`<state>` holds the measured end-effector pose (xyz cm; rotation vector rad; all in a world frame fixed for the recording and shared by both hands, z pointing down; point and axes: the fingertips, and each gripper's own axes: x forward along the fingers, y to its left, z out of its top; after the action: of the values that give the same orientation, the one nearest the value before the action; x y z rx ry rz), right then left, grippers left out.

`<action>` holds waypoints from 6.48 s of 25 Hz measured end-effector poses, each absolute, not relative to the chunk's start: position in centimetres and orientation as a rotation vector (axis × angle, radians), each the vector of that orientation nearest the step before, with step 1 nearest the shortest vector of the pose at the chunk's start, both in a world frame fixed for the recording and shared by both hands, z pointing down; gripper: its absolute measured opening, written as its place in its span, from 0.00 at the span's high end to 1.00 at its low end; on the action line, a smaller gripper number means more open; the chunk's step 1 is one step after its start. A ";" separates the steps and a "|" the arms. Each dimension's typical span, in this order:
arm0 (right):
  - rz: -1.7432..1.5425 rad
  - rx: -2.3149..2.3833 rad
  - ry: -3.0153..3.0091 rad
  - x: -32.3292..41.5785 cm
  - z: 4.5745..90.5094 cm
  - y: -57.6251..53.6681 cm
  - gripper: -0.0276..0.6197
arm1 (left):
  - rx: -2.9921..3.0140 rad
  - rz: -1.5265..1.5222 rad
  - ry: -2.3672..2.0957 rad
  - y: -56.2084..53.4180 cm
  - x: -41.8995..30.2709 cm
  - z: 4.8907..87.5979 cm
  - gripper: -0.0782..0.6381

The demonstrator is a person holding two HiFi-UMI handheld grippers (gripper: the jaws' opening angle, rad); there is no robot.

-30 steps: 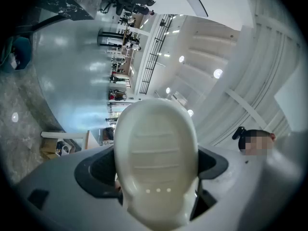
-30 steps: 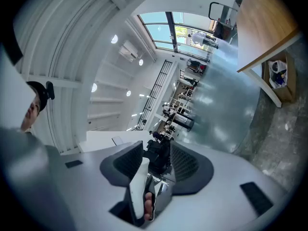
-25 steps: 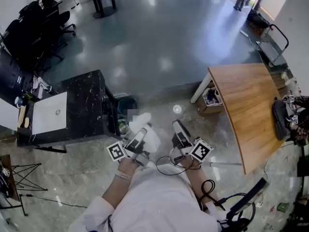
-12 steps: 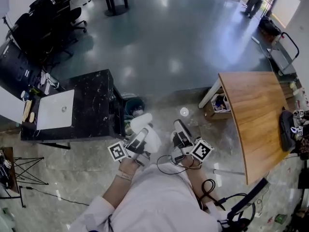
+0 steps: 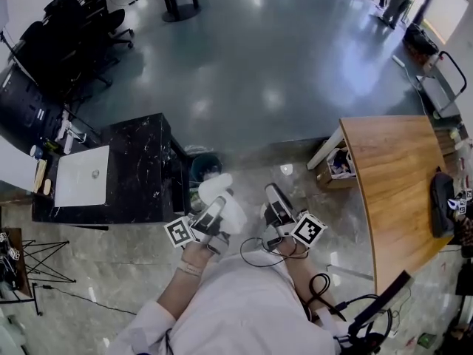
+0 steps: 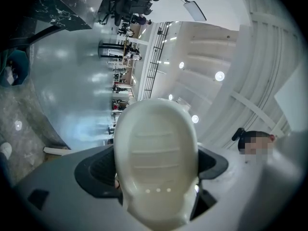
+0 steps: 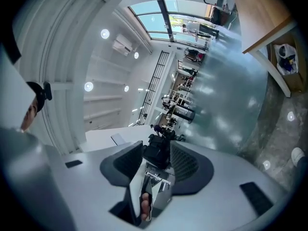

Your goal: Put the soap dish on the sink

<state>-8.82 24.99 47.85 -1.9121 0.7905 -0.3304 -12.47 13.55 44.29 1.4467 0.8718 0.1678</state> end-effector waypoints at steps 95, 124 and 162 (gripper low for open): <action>-0.991 -1.442 1.760 9.5 46.9 -20.2 0.70 | 2.074 -0.087 -0.456 -25.1 -4.3 50.2 0.23; -1.465 -1.260 2.025 -7.4 61.6 -25.6 0.70 | 2.218 0.873 -1.152 -27.4 -19.2 67.4 0.23; -1.122 -1.721 2.455 -5.3 63.8 -26.7 0.69 | 2.509 1.309 -1.038 -33.1 -14.2 69.0 0.22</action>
<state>-5.31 -26.75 63.79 -1.7211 2.4547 -1.1215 -14.23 -33.08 68.97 2.5086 -1.0384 1.3087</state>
